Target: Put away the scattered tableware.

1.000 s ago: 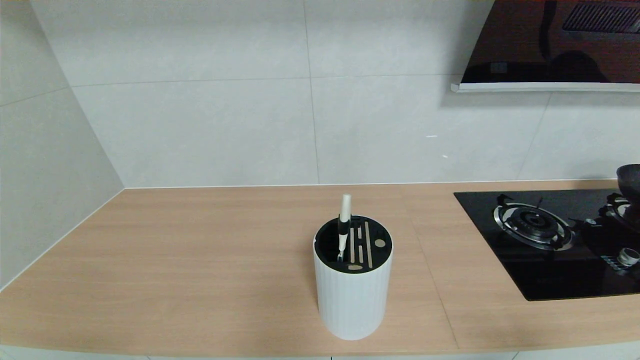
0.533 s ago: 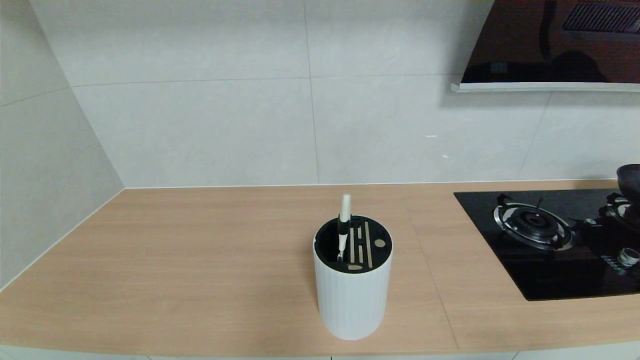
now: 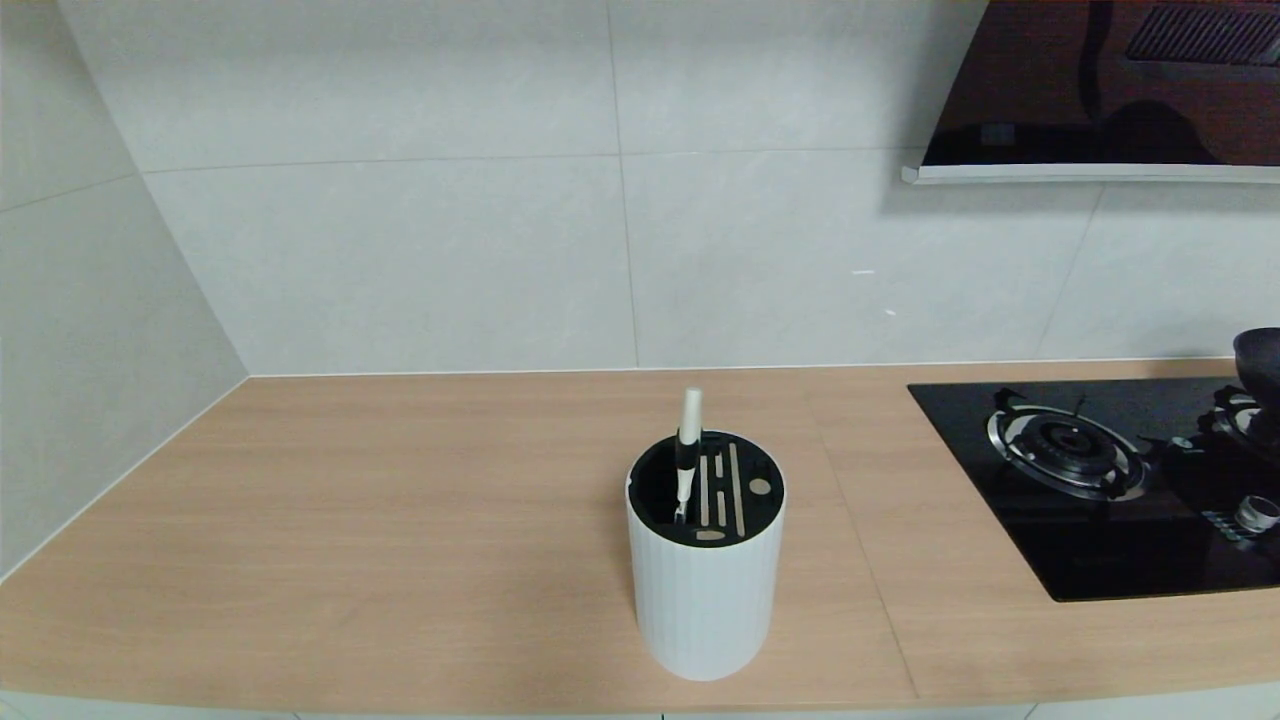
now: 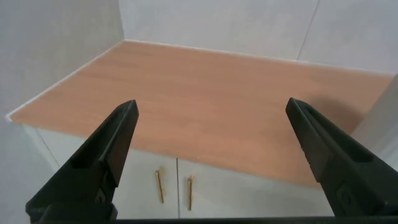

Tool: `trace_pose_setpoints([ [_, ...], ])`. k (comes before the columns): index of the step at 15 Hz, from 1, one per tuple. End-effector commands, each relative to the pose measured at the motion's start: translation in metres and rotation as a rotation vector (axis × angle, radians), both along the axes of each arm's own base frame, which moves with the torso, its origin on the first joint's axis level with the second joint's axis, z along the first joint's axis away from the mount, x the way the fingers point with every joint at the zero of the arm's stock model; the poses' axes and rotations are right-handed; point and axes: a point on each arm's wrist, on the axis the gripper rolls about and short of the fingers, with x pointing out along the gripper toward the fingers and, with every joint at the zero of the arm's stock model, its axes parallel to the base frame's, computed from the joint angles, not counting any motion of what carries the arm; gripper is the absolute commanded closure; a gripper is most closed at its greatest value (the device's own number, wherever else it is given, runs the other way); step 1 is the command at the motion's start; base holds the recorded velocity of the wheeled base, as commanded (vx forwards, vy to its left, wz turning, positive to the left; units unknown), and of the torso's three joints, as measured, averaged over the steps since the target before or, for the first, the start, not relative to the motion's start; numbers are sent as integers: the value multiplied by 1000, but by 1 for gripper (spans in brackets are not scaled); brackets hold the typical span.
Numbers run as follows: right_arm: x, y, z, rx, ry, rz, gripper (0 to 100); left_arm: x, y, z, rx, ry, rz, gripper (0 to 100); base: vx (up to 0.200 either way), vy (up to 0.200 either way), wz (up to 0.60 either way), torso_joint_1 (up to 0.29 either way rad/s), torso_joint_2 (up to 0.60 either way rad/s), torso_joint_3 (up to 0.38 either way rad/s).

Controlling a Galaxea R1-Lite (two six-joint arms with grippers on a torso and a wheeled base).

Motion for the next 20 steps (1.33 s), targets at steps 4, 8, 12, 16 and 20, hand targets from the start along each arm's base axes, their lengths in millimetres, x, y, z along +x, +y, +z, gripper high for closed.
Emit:
trace_pose_setpoints([
  [4,1,0,-9,-13,73,10,0,2,-2,-9,46,55,-96,0,0,0,0,0,0,0],
  [8,1,0,-9,-54,70,8,0,3,-3,-10,68,73,-157,0,0,0,0,0,0,0],
  [12,2,-2,-14,-15,121,-99,0,2,-3,-10,44,62,-151,0,0,0,0,0,0,0],
  [16,2,-2,-14,0,118,-72,0,2,-3,-10,44,62,-150,0,0,0,0,0,0,0],
  [20,2,-2,-14,0,118,-72,0,2,-3,-10,44,62,-151,0,0,0,0,0,0,0],
])
